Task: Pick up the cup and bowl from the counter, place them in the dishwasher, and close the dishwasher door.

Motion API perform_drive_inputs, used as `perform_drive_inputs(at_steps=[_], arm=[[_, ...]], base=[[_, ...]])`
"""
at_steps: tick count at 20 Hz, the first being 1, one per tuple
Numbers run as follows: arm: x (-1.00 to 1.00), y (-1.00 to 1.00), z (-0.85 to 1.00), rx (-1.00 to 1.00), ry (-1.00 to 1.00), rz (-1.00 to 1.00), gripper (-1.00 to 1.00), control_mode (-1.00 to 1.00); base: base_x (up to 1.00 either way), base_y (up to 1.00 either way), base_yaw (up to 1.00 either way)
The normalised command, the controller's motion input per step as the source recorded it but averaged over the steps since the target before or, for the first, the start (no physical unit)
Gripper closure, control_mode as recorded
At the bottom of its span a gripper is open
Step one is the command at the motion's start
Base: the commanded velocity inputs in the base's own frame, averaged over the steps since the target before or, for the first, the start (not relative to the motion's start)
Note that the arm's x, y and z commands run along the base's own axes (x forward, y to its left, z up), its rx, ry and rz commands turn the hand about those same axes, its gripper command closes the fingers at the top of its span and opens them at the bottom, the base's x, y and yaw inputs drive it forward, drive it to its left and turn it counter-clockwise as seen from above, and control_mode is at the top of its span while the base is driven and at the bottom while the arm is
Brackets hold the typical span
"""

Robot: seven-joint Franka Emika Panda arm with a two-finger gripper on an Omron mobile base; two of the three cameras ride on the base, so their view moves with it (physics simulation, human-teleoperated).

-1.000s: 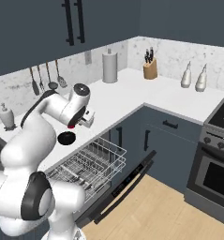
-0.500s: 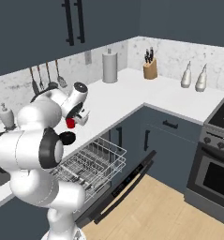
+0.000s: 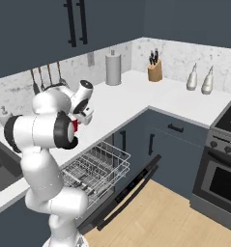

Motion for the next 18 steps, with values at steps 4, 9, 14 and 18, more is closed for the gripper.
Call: perform_drive_inputs(at_steps=[4, 9, 14, 18], arm=[[0.55, 0.24, -0.15, -0.02, 0.06, -0.01, -1.00, -1.00], [0.43, 0.21, -0.21, -0.04, 0.17, -0.03, -1.00, -1.00], [0.25, 0.00, -0.24, -0.05, 0.12, -0.06, -1.00, -1.00], [0.31, 0.00, -0.19, -0.01, 0.07, -0.05, -1.00, -1.00]], base=[[0.00, 0.00, 0.00], [0.00, 0.00, 0.00], [0.00, 0.00, 0.00], [0.00, 0.00, 0.00]])
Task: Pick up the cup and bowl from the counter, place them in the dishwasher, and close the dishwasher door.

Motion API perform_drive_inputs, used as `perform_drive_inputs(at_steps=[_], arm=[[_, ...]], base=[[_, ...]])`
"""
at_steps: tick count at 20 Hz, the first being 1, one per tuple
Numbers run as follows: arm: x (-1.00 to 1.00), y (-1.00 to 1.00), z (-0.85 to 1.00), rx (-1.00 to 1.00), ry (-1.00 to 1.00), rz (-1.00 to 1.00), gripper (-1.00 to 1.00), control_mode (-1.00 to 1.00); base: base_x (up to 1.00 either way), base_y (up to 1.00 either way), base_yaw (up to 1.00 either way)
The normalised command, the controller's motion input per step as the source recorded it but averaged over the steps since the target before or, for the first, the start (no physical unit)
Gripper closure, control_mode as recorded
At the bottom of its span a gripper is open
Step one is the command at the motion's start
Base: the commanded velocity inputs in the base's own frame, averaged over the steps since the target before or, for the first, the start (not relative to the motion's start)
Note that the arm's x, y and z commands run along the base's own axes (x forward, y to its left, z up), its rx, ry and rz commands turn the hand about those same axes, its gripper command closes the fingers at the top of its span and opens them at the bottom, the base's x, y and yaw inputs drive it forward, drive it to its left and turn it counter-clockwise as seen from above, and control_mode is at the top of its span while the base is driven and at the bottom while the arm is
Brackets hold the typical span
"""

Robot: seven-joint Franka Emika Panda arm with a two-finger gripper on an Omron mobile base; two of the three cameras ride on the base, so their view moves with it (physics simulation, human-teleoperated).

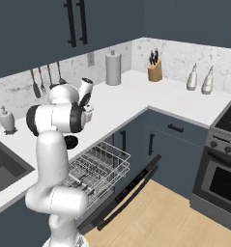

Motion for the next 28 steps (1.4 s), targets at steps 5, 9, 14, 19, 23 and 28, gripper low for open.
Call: perform_drive_inputs(at_steps=[5, 9, 14, 19, 23, 28], arm=[[0.43, 0.01, -0.24, 0.00, 0.06, -0.01, -1.00, -1.00], [0.38, 0.01, -0.21, 0.00, 0.05, 0.00, -1.00, -1.00], [0.02, 0.00, -0.28, 0.00, 0.18, 0.00, -1.00, -1.00], [-0.05, 0.00, -0.29, 0.00, 0.21, 0.00, 1.00, -1.00], [0.00, 0.00, -0.16, 0.00, 0.15, 0.00, 1.00, -1.00], [-0.07, -0.01, 0.00, 0.00, 0.01, 0.00, 1.00, -1.00]], base=[[0.00, 0.00, 0.00], [0.00, 0.00, 0.00], [0.00, 0.00, 0.00], [0.00, 0.00, 0.00], [0.00, 0.00, 0.00], [0.00, 0.00, 0.00]])
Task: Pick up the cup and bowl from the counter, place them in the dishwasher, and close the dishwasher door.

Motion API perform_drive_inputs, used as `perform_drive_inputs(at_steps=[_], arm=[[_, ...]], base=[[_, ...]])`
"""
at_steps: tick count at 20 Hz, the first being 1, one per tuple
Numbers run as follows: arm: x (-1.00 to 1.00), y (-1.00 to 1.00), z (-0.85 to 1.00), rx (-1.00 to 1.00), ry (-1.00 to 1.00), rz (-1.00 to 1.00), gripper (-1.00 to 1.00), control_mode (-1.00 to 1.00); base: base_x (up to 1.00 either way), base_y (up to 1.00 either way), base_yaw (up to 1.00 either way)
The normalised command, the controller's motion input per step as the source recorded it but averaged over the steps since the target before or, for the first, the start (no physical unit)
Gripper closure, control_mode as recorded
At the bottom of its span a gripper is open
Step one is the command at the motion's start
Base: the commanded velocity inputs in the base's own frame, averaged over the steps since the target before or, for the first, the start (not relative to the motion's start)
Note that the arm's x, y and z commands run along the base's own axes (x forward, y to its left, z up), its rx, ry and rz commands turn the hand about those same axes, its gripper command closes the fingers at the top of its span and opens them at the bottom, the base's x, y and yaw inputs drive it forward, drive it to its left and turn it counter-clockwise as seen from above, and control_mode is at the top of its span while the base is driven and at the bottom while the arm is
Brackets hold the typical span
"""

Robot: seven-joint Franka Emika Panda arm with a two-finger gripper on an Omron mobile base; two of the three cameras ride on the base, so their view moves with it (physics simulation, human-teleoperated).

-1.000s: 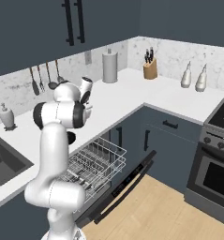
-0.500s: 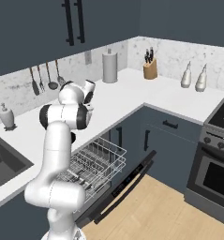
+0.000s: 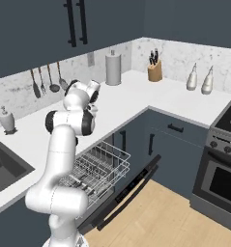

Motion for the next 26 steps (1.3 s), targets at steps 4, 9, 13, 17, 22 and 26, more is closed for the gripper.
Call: perform_drive_inputs(at_steps=[4, 9, 13, 17, 22, 26], arm=[[-0.38, -0.19, -0.01, 0.00, -0.05, 0.00, 1.00, -1.00], [-0.96, -0.58, 0.00, 0.00, -0.20, 0.00, 1.00, -1.00], [-1.00, -0.83, 0.00, 0.00, -0.33, 0.00, 1.00, -1.00], [-1.00, -0.84, 0.00, 0.00, -0.44, 0.00, 1.00, -1.00], [-1.00, -0.76, 0.14, 0.08, -0.13, 0.00, 1.00, -1.00], [-1.00, -0.64, 0.02, 0.05, -0.12, 0.00, 1.00, -1.00]], base=[[0.00, 0.00, 0.00], [0.00, 0.00, 0.00], [0.00, 0.00, 0.00], [0.00, 0.00, 0.00], [0.00, 0.00, 0.00], [0.00, 0.00, 0.00]])
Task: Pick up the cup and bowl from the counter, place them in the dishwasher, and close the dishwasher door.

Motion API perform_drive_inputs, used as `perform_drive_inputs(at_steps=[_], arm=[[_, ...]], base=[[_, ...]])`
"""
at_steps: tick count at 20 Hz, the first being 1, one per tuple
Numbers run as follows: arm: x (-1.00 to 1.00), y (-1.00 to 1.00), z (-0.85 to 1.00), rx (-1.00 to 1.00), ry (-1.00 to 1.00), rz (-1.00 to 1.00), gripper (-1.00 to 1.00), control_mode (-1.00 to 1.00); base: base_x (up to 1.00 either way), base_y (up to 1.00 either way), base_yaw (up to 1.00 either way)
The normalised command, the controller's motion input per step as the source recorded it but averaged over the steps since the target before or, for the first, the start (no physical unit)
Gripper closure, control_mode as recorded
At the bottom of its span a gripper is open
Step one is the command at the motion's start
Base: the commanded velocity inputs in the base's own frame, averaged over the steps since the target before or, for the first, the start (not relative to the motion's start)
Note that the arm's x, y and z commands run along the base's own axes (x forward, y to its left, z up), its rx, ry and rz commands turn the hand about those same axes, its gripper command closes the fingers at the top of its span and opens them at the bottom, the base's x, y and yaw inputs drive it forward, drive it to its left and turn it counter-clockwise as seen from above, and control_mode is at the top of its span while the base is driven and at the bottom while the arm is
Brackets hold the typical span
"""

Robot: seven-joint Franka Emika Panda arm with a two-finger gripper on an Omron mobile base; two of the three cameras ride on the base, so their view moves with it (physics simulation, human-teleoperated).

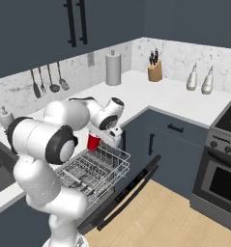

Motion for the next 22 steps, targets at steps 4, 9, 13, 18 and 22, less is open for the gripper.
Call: perform_drive_inputs(at_steps=[4, 9, 13, 18, 22], arm=[[-0.82, -0.36, 0.00, 0.03, -0.15, 0.00, 1.00, -1.00], [-0.23, -0.13, -0.09, 0.03, -0.08, 0.09, 1.00, -1.00], [-0.13, -0.20, -0.16, 0.02, -0.19, 0.23, 1.00, -1.00], [0.06, -0.17, -0.03, 0.00, -0.12, 0.37, 1.00, -1.00], [0.41, 0.00, -0.23, -0.06, -0.18, 0.36, 1.00, -1.00]], base=[[0.00, 0.00, 0.00], [0.00, 0.00, 0.00], [0.00, 0.00, 0.00], [0.00, 0.00, 0.00], [0.00, 0.00, 0.00]])
